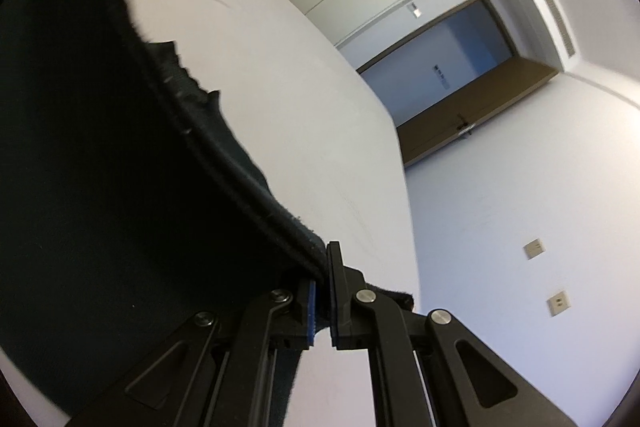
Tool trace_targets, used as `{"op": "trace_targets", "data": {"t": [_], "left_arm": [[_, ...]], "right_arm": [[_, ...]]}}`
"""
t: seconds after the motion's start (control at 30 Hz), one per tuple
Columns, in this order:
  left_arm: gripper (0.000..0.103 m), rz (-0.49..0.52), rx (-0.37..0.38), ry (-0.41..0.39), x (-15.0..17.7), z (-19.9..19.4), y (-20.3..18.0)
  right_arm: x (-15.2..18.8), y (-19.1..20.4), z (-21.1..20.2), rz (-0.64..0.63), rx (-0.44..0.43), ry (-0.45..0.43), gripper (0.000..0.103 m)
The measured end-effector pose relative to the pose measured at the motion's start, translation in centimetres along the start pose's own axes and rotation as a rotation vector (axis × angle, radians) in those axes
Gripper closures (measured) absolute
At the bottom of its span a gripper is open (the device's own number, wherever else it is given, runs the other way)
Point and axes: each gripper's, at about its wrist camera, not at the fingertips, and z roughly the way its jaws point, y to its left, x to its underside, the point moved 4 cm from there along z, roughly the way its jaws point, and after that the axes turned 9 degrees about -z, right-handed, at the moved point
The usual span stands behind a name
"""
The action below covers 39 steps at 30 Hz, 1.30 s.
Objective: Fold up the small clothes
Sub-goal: 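Lift the held hem with both tools and fold it toward the collar, then open both tools and release the folded sweater onto the bed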
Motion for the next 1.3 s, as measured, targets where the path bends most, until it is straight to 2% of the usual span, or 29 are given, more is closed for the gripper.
{"op": "trace_targets", "data": {"t": [0.17, 0.23, 0.27, 0.3, 0.33, 0.4, 0.43, 0.47, 0.5, 0.53, 0.57, 0.63, 0.73, 0.83, 0.9, 0.97, 1.03, 1.07, 1.1, 1.13, 1.17, 1.2, 1.23, 1.27, 1.3], "left_arm": [[0.099, 0.031, -0.007, 0.06, -0.5, 6.4, -1.4], [0.094, 0.037, -0.011, 0.109, 0.0, 9.4, -2.0], [0.094, 0.039, -0.012, 0.135, 0.4, 10.5, -2.5], [0.093, 0.037, -0.006, 0.169, 0.7, 11.9, -2.8], [0.091, 0.022, 0.006, 0.2, 0.9, 13.2, -3.1], [0.087, 0.013, 0.003, 0.207, 1.2, 13.9, -3.3], [0.079, 0.011, -0.004, 0.198, 1.1, 13.9, -3.2], [0.072, 0.005, -0.02, 0.193, 1.1, 14.0, -2.9], [0.043, -0.004, -0.043, 0.195, 1.1, 14.2, -2.6], [0.029, -0.011, -0.076, 0.185, 1.1, 14.2, -2.1], [0.018, -0.023, -0.115, 0.167, 1.1, 14.1, -1.3], [0.018, -0.045, -0.127, 0.173, 0.9, 14.3, -0.2], [0.018, -0.075, -0.194, 0.167, 0.1, 14.2, 1.8], [0.018, -0.17, -0.233, 0.15, -0.2, 12.2, 3.9], [0.018, -0.198, -0.197, 0.131, -0.4, 10.9, 4.2], [0.018, -0.202, -0.128, 0.114, -0.7, 9.4, 2.9], [0.02, -0.221, -0.033, 0.131, 0.3, 7.3, 1.3], [0.021, -0.249, 0.042, 0.156, 1.0, 6.5, 0.2], [0.025, -0.268, 0.087, 0.181, 1.2, 6.1, -1.4], [0.031, -0.294, 0.142, 0.219, 1.6, 6.3, -2.6], [0.035, -0.313, 0.181, 0.246, 1.8, 6.2, -4.0], [0.041, -0.333, 0.213, 0.268, 2.0, 5.8, -5.8], [0.044, -0.355, 0.243, 0.29, 2.4, 6.0, -6.5], [0.044, -0.37, 0.257, 0.322, 2.8, 6.3, -7.4], [0.044, -0.36, 0.25, 0.353, 3.3, 6.8, -8.1]], "right_arm": [[-1.9, 0.0, 5.2, 0.023, -0.071, 0.047, 0.098], [-1.7, 0.8, 7.4, 0.034, -0.13, 0.096, 0.097], [-1.6, 1.0, 8.2, 0.045, -0.147, 0.109, 0.091], [-1.5, 1.3, 9.2, 0.058, -0.161, 0.124, 0.072], [-1.2, 1.4, 10.4, 0.077, -0.157, 0.148, 0.065], [-0.8, 0.9, 10.7, 0.13, -0.125, 0.134, 0.043], [-0.5, 0.3, 10.6, 0.167, -0.118, 0.133, 0.037], [-0.2, -0.5, 10.7, 0.209, -0.118, 0.131, 0.023], [-0.2, -0.8, 10.6, 0.232, -0.128, 0.123, 0.012], [0.1, -1.4, 10.5, 0.267, -0.148, 0.112, 0.008], [0.6, -2.3, 10.4, 0.31, -0.161, 0.113, 0.007], [1.3, -3.6, 10.2, 0.39, -0.148, 0.13, 0.007], [3.6, -6.7, 9.8, 0.546, -0.13, 0.183, 0.007], [6.3, -9.1, 8.6, 0.708, -0.091, 0.23, 0.008], [7.5, -10.1, 7.3, 0.822, -0.105, 0.215, 0.022], [7.7, -9.6, 5.2, 0.91, -0.208, 0.126, 0.026], [5.6, -8.8, 4.0, 0.933, -0.344, 0.033, 0.032], [4.5, -7.7, 3.5, 0.936, -0.422, 0.0, 0.037], [4.0, -6.7, 3.2, 0.939, -0.486, -0.022, 0.039], [2.7, -5.0, 2.8, 0.94, -0.594, -0.053, 0.039], [2.0, -3.3, 2.0, 0.938, -0.649, -0.068, 0.039], [1.3, -2.1, 1.8, 0.932, -0.701, -0.079, 0.039], [0.8, -1.1, 1.6, 0.925, -0.755, -0.098, 0.039], [0.1, 0.3, 1.3, 0.912, -0.82, -0.126, 0.039], [-0.3, 0.7, 1.6, 0.901, -0.84, -0.131, 0.039]]}}
